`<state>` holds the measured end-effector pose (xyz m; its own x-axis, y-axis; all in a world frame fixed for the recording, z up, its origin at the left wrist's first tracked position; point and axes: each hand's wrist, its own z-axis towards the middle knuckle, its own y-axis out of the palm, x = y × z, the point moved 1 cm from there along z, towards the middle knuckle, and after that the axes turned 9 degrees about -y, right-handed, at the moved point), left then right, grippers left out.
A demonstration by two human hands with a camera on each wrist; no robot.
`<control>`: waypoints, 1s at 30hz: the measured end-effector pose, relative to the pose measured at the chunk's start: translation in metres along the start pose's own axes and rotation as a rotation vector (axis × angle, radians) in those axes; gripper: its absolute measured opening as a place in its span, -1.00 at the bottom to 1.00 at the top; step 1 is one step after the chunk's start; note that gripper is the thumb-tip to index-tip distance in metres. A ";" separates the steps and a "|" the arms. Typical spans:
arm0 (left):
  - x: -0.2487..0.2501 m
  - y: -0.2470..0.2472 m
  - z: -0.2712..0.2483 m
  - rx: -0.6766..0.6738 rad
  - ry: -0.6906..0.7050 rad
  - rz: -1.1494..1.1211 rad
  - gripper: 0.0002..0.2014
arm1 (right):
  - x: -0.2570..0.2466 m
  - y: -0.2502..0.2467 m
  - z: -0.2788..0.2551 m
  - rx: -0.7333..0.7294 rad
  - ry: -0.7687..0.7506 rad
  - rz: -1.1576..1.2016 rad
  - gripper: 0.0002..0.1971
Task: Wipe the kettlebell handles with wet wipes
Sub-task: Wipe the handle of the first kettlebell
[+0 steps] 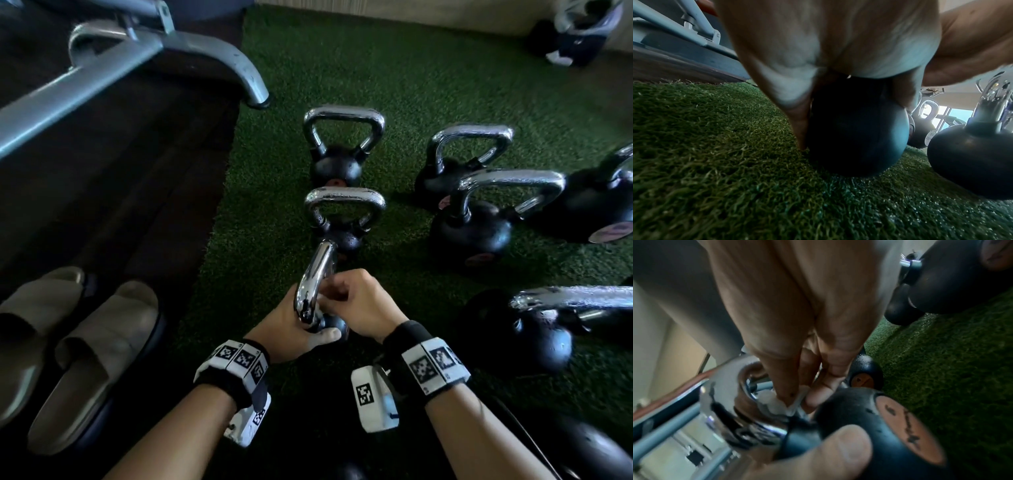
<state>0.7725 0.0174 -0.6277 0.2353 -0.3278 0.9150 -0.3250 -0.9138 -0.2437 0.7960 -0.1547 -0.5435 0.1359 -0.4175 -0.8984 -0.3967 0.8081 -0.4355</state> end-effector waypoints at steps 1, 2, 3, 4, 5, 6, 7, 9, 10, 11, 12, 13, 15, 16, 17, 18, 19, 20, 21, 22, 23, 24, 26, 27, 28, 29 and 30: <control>-0.002 0.000 0.000 0.004 -0.018 -0.002 -0.27 | -0.001 -0.001 -0.001 -0.034 -0.006 0.054 -0.85; -0.004 0.000 -0.001 0.009 -0.033 -0.004 -0.24 | -0.002 -0.002 -0.002 -0.066 -0.015 0.132 -0.83; -0.006 0.001 -0.002 0.011 -0.036 -0.002 -0.25 | -0.003 -0.003 -0.005 -0.092 -0.017 0.213 -0.81; -0.007 0.001 -0.004 0.016 -0.037 -0.004 -0.28 | -0.004 -0.003 -0.007 -0.112 -0.014 0.277 -0.80; -0.007 0.001 -0.005 0.021 -0.037 -0.002 -0.31 | -0.004 -0.003 -0.008 -0.119 -0.012 0.301 -0.80; -0.008 0.001 -0.005 0.024 -0.039 0.004 -0.31 | -0.004 -0.002 -0.009 -0.113 -0.014 0.292 -0.82; -0.006 0.001 -0.005 0.021 -0.038 0.019 -0.28 | -0.002 -0.001 -0.008 -0.103 -0.015 0.264 -0.84; -0.004 0.002 -0.006 0.001 -0.036 0.027 -0.22 | -0.002 0.001 -0.006 -0.095 0.003 0.270 -0.87; -0.003 0.003 -0.007 0.002 -0.031 0.016 -0.22 | -0.003 0.002 -0.006 -0.095 0.024 0.331 -0.88; -0.002 0.003 -0.008 0.004 -0.036 -0.005 -0.24 | -0.003 0.004 -0.007 -0.087 0.051 0.423 -0.89; -0.002 0.004 -0.008 0.017 -0.034 -0.023 -0.27 | -0.004 0.007 -0.010 -0.070 0.082 0.535 -0.88; -0.003 0.004 -0.009 0.033 -0.030 -0.030 -0.29 | -0.004 0.009 -0.012 -0.046 0.111 0.655 -0.85; -0.002 0.005 -0.010 0.035 -0.005 -0.029 -0.28 | -0.003 0.013 -0.017 -0.009 0.167 0.876 -0.77; -0.002 0.005 -0.010 0.033 0.011 -0.023 -0.25 | -0.002 0.013 -0.017 0.012 0.189 0.969 -0.76; 0.000 0.005 -0.010 0.037 0.018 -0.013 -0.22 | -0.001 0.013 -0.016 0.038 0.204 1.050 -0.76; 0.000 0.005 -0.009 0.044 0.024 -0.017 -0.21 | 0.001 0.012 -0.015 0.063 0.216 1.117 -0.76; 0.001 0.005 -0.010 0.050 0.026 -0.022 -0.23 | 0.002 0.011 -0.013 0.080 0.225 1.155 -0.75; 0.002 0.005 -0.010 0.055 0.027 -0.020 -0.24 | 0.001 0.010 -0.012 0.083 0.229 1.160 -0.74; 0.002 0.006 -0.010 0.057 0.027 -0.017 -0.24 | 0.000 0.010 -0.012 0.073 0.229 1.139 -0.73; 0.001 0.006 -0.010 0.046 0.026 -0.026 -0.24 | -0.001 0.009 -0.013 0.056 0.223 1.105 -0.73; 0.000 0.007 -0.011 0.028 0.024 -0.046 -0.23 | -0.002 0.009 -0.014 0.036 0.213 1.067 -0.74; -0.002 0.007 -0.012 0.021 0.026 -0.056 -0.23 | -0.003 0.009 -0.014 0.027 0.202 1.034 -0.74; -0.001 0.009 -0.014 0.053 0.051 -0.035 -0.22 | -0.004 0.009 -0.014 0.080 0.188 0.995 -0.72; -0.001 0.010 -0.014 0.075 0.068 -0.023 -0.20 | -0.004 0.011 -0.013 0.142 0.185 0.992 -0.71; -0.001 0.011 -0.015 0.088 0.083 -0.026 -0.16 | -0.004 0.014 -0.013 0.215 0.183 0.995 -0.71; 0.000 0.012 -0.017 0.095 0.093 -0.032 -0.12 | -0.004 0.016 -0.013 0.286 0.179 0.994 -0.73; 0.002 0.012 -0.018 0.100 0.108 -0.022 -0.10 | -0.003 0.019 -0.015 0.344 0.172 0.976 -0.76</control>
<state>0.7525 0.0099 -0.6234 0.1399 -0.2847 0.9484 -0.2270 -0.9415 -0.2491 0.7747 -0.1445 -0.5478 -0.2460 0.4476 -0.8597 0.0189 0.8890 0.4575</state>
